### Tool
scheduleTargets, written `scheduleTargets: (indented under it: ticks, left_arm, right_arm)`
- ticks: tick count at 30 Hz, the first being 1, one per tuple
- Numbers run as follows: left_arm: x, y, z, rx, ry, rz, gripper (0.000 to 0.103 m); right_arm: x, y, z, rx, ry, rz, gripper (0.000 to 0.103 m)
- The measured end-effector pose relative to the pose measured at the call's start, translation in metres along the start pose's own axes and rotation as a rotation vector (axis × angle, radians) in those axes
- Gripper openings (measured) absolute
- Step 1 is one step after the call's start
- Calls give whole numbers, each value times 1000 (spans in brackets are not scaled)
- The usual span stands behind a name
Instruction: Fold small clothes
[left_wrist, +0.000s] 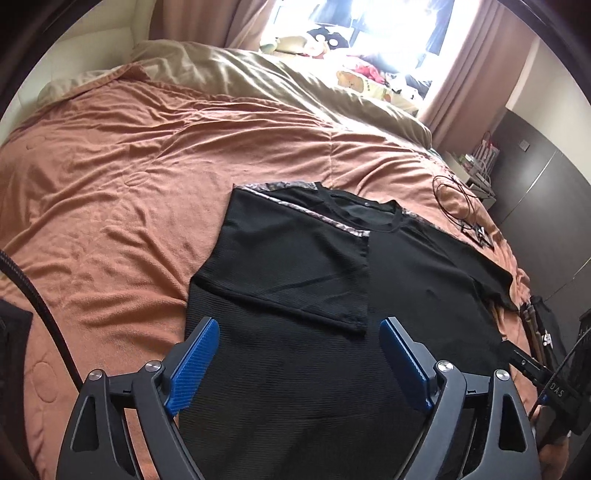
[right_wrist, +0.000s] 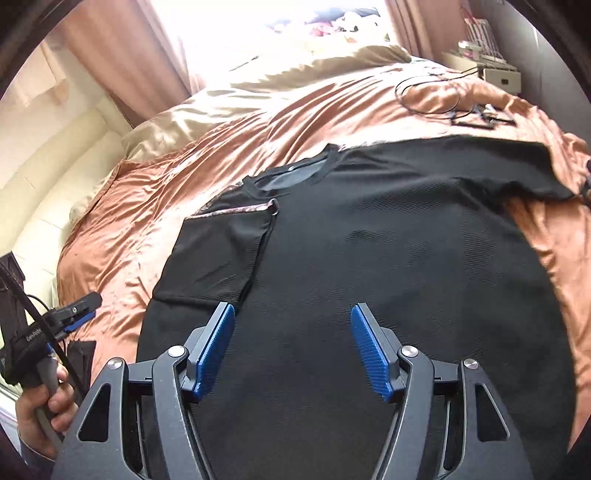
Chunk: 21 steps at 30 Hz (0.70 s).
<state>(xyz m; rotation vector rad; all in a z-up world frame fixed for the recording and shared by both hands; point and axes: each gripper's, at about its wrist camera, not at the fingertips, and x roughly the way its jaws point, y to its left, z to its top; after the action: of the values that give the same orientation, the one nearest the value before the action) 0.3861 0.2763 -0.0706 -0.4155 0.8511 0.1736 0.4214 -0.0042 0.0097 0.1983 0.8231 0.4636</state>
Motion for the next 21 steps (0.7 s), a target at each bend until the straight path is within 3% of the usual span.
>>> scheduleTargets:
  ticks: [9,13,19,21]
  left_arm:
    - [-25,-69,-13,64,-32,-56,97]
    - [-32,-100,-16,93,-45,-67,97]
    - [-39,-144,-21,137,-57,-91,97]
    - [-39,-159,-23,154,-59,-99,97]
  right_arm:
    - [-72,-30,-21,-68,-83,-111,64]
    - [-104,-34,-29,-90,-135,-221,64]
    - [-140,-56,-33,-61,-163,-178,64]
    - [-151,-67,-34,-64,-168,-191,74]
